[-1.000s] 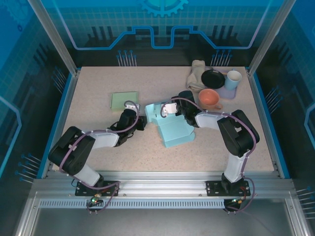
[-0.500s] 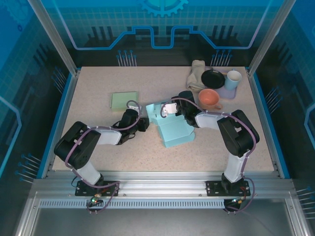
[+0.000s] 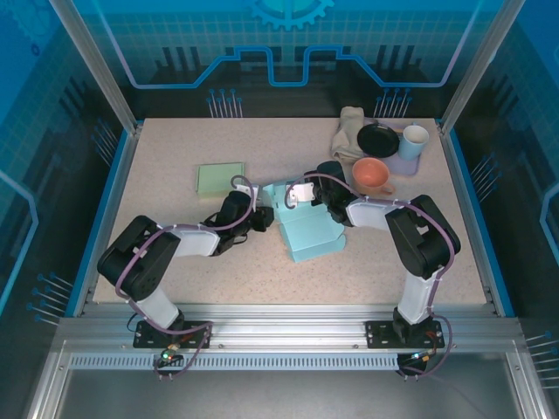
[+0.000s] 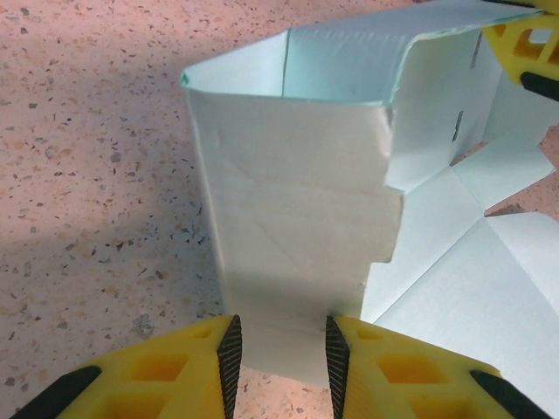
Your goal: Fold the paper box
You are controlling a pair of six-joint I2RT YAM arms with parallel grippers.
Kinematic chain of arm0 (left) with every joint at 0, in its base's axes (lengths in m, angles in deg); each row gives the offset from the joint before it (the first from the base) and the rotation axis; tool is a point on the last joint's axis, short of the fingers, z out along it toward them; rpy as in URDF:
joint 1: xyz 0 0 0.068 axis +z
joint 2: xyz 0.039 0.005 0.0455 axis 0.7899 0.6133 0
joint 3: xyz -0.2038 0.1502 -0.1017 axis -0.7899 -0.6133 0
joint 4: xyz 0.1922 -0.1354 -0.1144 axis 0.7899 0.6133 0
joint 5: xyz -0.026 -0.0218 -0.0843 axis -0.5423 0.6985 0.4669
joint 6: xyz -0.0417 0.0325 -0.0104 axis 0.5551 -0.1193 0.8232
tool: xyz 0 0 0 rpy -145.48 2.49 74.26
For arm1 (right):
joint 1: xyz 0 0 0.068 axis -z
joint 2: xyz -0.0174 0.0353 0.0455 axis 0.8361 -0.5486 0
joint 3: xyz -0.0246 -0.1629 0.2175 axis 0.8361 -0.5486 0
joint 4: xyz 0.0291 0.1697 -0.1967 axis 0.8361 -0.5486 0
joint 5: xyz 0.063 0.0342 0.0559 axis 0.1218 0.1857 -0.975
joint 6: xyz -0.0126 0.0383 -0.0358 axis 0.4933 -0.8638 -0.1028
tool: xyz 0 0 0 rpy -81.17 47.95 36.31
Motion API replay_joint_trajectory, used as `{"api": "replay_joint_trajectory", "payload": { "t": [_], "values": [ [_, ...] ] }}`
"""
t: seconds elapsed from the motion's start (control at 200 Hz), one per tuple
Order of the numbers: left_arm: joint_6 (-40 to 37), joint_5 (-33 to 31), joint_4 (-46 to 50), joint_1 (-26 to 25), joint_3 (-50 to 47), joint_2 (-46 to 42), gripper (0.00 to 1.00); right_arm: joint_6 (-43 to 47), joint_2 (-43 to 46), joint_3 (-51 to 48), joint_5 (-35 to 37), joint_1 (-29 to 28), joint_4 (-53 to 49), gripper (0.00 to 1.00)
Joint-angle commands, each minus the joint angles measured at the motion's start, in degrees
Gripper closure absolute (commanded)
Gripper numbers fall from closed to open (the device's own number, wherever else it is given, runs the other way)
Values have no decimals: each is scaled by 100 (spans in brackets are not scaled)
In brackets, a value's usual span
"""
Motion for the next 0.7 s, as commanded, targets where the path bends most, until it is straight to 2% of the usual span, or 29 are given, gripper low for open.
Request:
{"api": "replay_joint_trajectory", "payload": {
  "t": [0.0, 0.255, 0.51, 0.6, 0.695],
  "values": [
    [1, 122, 31, -60, 146, -76, 66, -156, -110, 17, -40, -12, -173, 100],
    [-34, 118, 61, -78, 216, -81, 66, -172, -151, 18, -3, -12, -100, 100],
    [-224, 134, -36, -104, 267, -72, 67, -285, -397, 129, 413, 6, 335, 100],
    [-278, 136, -43, -102, 286, -75, 67, -256, -382, -115, 404, 10, 871, 100],
    [-378, -94, -43, -94, 176, -233, 67, -15, -513, -537, 570, 17, 2311, 100]
  ]
}}
